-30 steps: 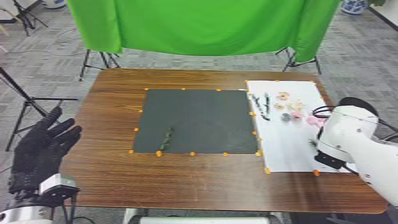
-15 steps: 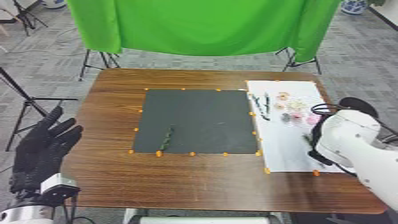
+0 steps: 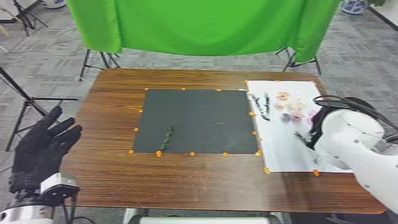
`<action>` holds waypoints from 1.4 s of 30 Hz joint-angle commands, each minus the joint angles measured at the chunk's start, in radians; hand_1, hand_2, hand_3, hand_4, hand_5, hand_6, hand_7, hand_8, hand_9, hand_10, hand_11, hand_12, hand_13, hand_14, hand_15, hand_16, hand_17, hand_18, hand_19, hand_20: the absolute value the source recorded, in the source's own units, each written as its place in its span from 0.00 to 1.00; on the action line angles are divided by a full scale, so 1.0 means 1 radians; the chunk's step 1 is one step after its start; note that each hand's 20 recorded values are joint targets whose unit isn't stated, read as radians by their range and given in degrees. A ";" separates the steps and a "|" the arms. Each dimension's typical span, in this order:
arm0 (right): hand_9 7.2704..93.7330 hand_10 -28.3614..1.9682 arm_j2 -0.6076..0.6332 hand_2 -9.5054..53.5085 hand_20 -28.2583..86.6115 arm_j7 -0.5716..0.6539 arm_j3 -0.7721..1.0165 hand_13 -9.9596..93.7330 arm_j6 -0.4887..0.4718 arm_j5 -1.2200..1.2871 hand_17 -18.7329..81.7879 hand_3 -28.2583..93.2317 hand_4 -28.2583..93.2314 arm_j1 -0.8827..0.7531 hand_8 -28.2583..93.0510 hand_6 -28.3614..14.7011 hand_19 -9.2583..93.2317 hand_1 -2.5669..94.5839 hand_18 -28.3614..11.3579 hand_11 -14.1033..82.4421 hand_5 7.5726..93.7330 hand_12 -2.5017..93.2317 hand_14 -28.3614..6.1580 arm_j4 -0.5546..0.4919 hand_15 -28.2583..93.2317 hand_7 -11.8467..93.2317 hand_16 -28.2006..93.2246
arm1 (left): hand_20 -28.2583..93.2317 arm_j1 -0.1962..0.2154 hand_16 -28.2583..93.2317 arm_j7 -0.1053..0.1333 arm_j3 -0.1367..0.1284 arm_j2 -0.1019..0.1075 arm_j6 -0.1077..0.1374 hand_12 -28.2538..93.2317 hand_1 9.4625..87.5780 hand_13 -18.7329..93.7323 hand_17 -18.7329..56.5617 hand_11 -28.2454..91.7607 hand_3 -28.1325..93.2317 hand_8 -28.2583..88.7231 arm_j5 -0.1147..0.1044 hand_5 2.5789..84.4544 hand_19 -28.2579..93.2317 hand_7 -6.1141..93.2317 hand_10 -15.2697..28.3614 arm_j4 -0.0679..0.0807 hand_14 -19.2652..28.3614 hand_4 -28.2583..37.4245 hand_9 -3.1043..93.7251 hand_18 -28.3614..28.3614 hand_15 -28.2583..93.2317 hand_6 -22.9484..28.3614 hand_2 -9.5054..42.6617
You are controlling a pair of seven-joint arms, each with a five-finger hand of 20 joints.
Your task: Arrange flowers
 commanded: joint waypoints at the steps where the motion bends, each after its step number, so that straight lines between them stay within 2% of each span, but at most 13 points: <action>1: 0.80 0.02 -0.038 0.06 0.35 0.083 0.060 0.88 -0.095 0.162 0.90 0.76 0.09 0.025 0.19 0.26 1.00 0.50 0.56 0.47 0.65 0.19 0.46 0.015 0.82 0.19 0.30 | 0.29 -0.009 0.13 -0.018 0.007 -0.024 0.002 0.32 0.26 0.36 0.14 0.47 0.77 0.17 0.021 0.42 0.62 0.17 0.78 -0.006 0.94 0.11 0.38 0.90 0.68 0.63 0.31; 3: 0.79 0.00 -0.035 0.06 0.34 0.074 0.040 0.87 -0.065 0.156 0.89 0.74 0.09 0.031 0.18 0.21 1.00 0.48 0.54 0.42 0.57 0.18 0.42 0.025 0.83 0.16 0.29 | 0.29 -0.014 0.13 -0.024 0.011 -0.032 -0.001 0.32 0.26 0.36 0.14 0.47 0.77 0.17 0.030 0.42 0.62 0.17 0.78 -0.006 0.94 0.11 0.38 0.90 0.68 0.63 0.31; 7: 0.76 0.00 -0.048 0.06 0.33 0.117 0.014 0.86 -0.043 0.151 0.89 0.75 0.10 0.051 0.18 0.20 1.00 0.47 0.53 0.37 0.54 0.19 0.43 0.048 0.84 0.16 0.28 | 0.29 -0.026 0.13 -0.029 0.027 -0.035 -0.004 0.32 0.26 0.36 0.14 0.47 0.77 0.17 0.034 0.42 0.62 0.17 0.78 -0.006 0.94 0.10 0.38 0.90 0.68 0.63 0.31; 13: 0.80 0.00 -0.052 0.07 0.39 0.153 0.004 0.89 -0.095 0.181 0.92 0.72 0.10 0.066 0.17 0.02 1.00 0.48 0.57 0.50 0.61 0.19 0.48 0.078 0.85 0.19 0.29 | 0.29 -0.016 0.13 -0.025 0.013 -0.044 -0.001 0.32 0.26 0.36 0.14 0.47 0.77 0.17 0.034 0.42 0.62 0.17 0.78 -0.010 0.94 0.11 0.38 0.90 0.68 0.63 0.31; 14: 0.80 0.00 -0.055 0.06 0.39 0.163 0.013 0.89 -0.103 0.196 0.92 0.72 0.10 0.057 0.17 0.01 1.00 0.49 0.56 0.50 0.62 0.18 0.47 0.078 0.85 0.19 0.29 | 0.29 -0.019 0.13 -0.050 0.007 -0.062 -0.006 0.32 0.26 0.36 0.14 0.47 0.77 0.17 0.051 0.42 0.62 0.17 0.78 -0.009 0.94 0.11 0.38 0.90 0.68 0.63 0.31; 18: 0.77 0.00 -0.063 0.06 0.40 0.166 0.007 0.88 -0.114 0.207 0.91 0.69 0.11 0.063 0.16 0.00 1.00 0.52 0.53 0.57 0.63 0.19 0.45 0.085 0.86 0.20 0.29 | 0.29 -0.011 0.13 -0.028 0.000 -0.059 -0.033 0.32 0.26 0.36 0.14 0.47 0.77 0.17 0.019 0.42 0.62 0.17 0.78 -0.011 0.94 0.11 0.38 0.90 0.68 0.63 0.31; 20: 0.78 0.00 -0.065 0.06 0.41 0.165 0.008 0.88 -0.123 0.220 0.91 0.69 0.12 0.061 0.16 0.00 1.00 0.53 0.53 0.58 0.64 0.19 0.45 0.087 0.86 0.20 0.29 | 0.29 -0.012 0.13 -0.031 0.000 -0.056 -0.017 0.32 0.26 0.36 0.14 0.47 0.77 0.17 0.029 0.42 0.62 0.17 0.79 -0.011 0.94 0.11 0.38 0.90 0.68 0.63 0.31; 22: 0.78 0.00 -0.068 0.05 0.41 0.156 0.004 0.89 -0.132 0.224 0.91 0.69 0.12 0.064 0.16 0.00 1.00 0.53 0.53 0.58 0.64 0.19 0.46 0.087 0.85 0.20 0.29 | 0.29 -0.011 0.13 -0.025 0.000 -0.054 -0.026 0.32 0.26 0.36 0.14 0.47 0.77 0.17 0.023 0.42 0.62 0.17 0.78 -0.011 0.94 0.11 0.38 0.90 0.68 0.63 0.32; 30: 0.82 0.08 -0.074 0.06 0.35 0.138 -0.026 0.89 -0.113 0.230 0.91 0.72 0.10 0.067 0.17 0.17 1.00 0.56 0.56 0.53 0.70 0.19 0.47 0.092 0.82 0.20 0.31 | 0.29 -0.023 0.13 -0.028 0.010 -0.036 -0.018 0.32 0.26 0.36 0.14 0.47 0.77 0.17 0.017 0.42 0.62 0.17 0.79 -0.006 0.94 0.11 0.38 0.90 0.68 0.63 0.32; 31: 0.82 0.10 -0.072 0.07 0.33 0.130 -0.042 0.90 -0.103 0.223 0.91 0.73 0.09 0.076 0.17 0.20 1.00 0.58 0.56 0.53 0.72 0.20 0.47 0.096 0.81 0.20 0.31 | 0.29 -0.013 0.13 -0.007 0.011 -0.026 -0.015 0.32 0.26 0.36 0.14 0.47 0.77 0.17 0.002 0.42 0.62 0.17 0.79 -0.009 0.94 0.11 0.38 0.90 0.68 0.63 0.32; 32: 0.83 0.14 -0.069 0.07 0.31 0.127 -0.038 0.90 -0.087 0.212 0.90 0.72 0.09 0.064 0.20 0.23 1.00 0.61 0.55 0.52 0.73 0.20 0.47 0.092 0.80 0.20 0.32 | 0.29 -0.020 0.13 -0.030 0.009 -0.039 -0.019 0.32 0.26 0.36 0.14 0.47 0.77 0.17 0.018 0.42 0.62 0.17 0.79 -0.008 0.94 0.10 0.38 0.90 0.68 0.63 0.32; 35: 0.87 0.25 -0.059 0.10 0.31 0.105 -0.054 0.90 -0.046 0.179 0.88 0.66 0.08 0.066 0.31 0.31 1.00 0.72 0.53 0.50 0.82 0.20 0.47 0.089 0.78 0.22 0.32 | 0.29 -0.016 0.13 -0.014 0.013 -0.026 -0.018 0.32 0.26 0.36 0.14 0.47 0.77 0.17 0.007 0.42 0.62 0.17 0.79 -0.006 0.94 0.11 0.38 0.90 0.68 0.63 0.32; 42: 0.92 0.32 -0.048 0.13 0.32 0.049 -0.044 0.93 0.024 0.120 0.89 0.69 0.05 0.057 0.36 0.35 1.00 0.75 0.51 0.50 0.87 0.21 0.51 0.055 0.75 0.23 0.32 | 0.29 0.000 0.13 -0.011 0.002 -0.028 -0.013 0.32 0.26 0.36 0.14 0.47 0.77 0.17 0.005 0.42 0.62 0.17 0.79 -0.011 0.94 0.10 0.38 0.90 0.68 0.63 0.32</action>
